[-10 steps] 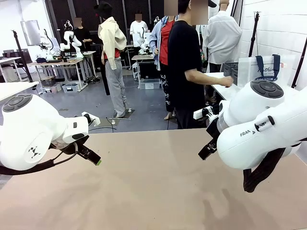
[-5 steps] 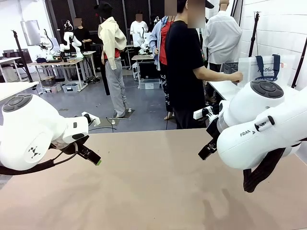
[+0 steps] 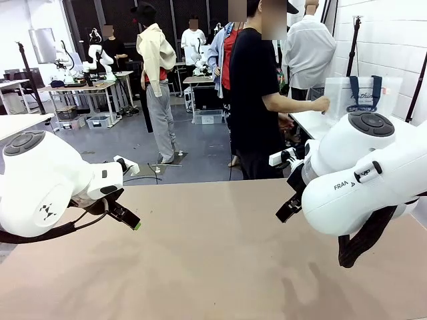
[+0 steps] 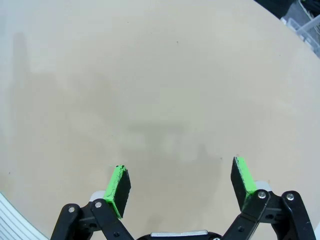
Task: Transfer purchased items from the store into the shopping bag.
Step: Open the Reusable shopping bag in the center of the table.
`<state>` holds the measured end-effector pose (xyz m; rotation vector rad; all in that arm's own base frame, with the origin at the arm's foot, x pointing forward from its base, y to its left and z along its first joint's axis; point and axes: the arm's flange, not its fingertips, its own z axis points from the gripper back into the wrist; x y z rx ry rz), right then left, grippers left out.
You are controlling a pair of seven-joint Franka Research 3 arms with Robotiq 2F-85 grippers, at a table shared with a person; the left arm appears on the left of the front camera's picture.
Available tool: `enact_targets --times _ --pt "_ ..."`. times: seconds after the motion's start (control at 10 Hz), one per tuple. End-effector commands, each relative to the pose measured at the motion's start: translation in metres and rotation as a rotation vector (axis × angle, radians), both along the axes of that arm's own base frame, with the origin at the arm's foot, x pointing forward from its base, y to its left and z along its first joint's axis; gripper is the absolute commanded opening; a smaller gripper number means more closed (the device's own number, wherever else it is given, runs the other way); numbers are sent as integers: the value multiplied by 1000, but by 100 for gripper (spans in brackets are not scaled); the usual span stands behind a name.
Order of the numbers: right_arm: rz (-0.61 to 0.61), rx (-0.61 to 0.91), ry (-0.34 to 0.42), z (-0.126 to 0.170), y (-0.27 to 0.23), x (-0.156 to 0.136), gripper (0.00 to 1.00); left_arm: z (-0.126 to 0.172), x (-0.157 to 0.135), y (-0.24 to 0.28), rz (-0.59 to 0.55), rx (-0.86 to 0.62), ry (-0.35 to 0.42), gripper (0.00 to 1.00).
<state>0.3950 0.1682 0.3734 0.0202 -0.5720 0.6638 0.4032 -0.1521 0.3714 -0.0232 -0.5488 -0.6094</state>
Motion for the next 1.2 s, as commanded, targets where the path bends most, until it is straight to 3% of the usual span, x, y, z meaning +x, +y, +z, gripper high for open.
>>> enact_targets --times 0.0,1.1 --pt "0 0 0 0 0 0 100 0 0 1 2 -1 0 100" --pt "0 0 0 0 0 0 100 0 0 1 2 -1 0 100"
